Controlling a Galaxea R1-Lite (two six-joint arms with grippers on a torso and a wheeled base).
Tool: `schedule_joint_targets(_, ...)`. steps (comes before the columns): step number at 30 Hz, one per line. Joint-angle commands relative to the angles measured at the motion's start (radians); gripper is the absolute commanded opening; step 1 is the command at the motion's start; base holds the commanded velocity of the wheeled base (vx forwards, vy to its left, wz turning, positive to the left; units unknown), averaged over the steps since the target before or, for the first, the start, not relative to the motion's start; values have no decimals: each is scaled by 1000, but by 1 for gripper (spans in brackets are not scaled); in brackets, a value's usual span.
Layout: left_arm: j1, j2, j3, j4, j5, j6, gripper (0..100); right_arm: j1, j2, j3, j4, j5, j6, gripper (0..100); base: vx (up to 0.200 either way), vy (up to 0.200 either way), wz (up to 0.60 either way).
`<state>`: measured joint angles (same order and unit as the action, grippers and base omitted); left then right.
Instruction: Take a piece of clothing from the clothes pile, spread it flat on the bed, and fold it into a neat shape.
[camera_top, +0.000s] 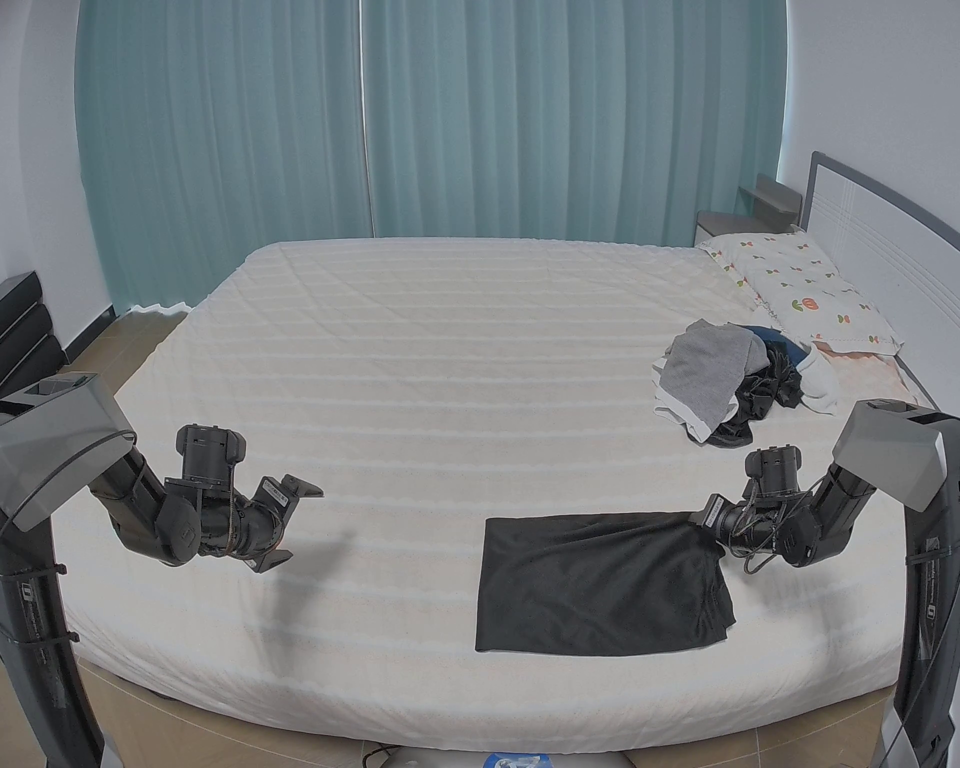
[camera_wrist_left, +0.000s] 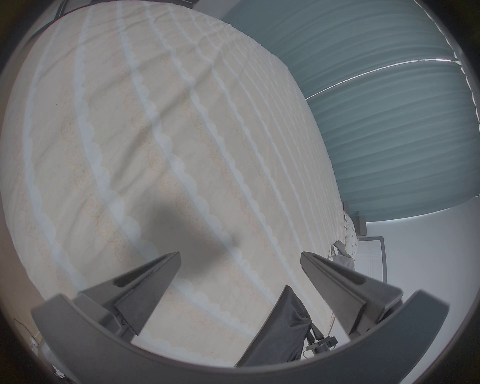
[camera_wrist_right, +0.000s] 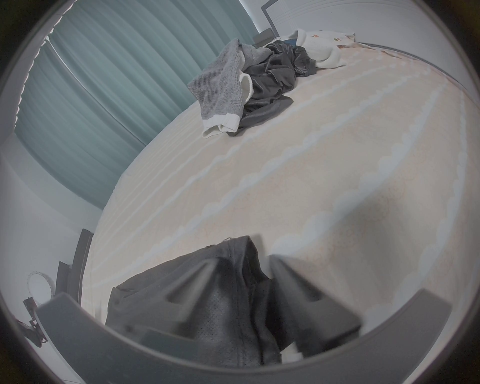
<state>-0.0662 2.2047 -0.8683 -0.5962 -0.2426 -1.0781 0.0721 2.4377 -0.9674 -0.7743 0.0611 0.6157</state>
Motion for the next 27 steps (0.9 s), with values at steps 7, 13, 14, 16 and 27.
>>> schedule_joint_targets(7, -1, 1, 0, -1, 0, 0, 100, -12, -75, -10, -5, 17, 35, 100, 0, 0, 0)
schedule_joint_targets(13, -1, 1, 2, -1, 8, 0, 100, -3, -60, -39, 16, 103, 131, 100, 0, 0, 0)
schedule_joint_targets(14, -1, 3, 0, -1, 14, 0, 100, -2, -37, -42, 15, 105, 131, 100, 0, 0, 0)
schedule_joint_targets(16, -3, 4, 0, -1, 19, 0, 100, 0, -6, -59, 15, 106, 134, 100, 0, 0, 0)
schedule_joint_targets(27, -4, 9, 0, -2, 20, 0, 100, -29, 26, -88, 6, 138, 168, 0, 0, 0, 0)
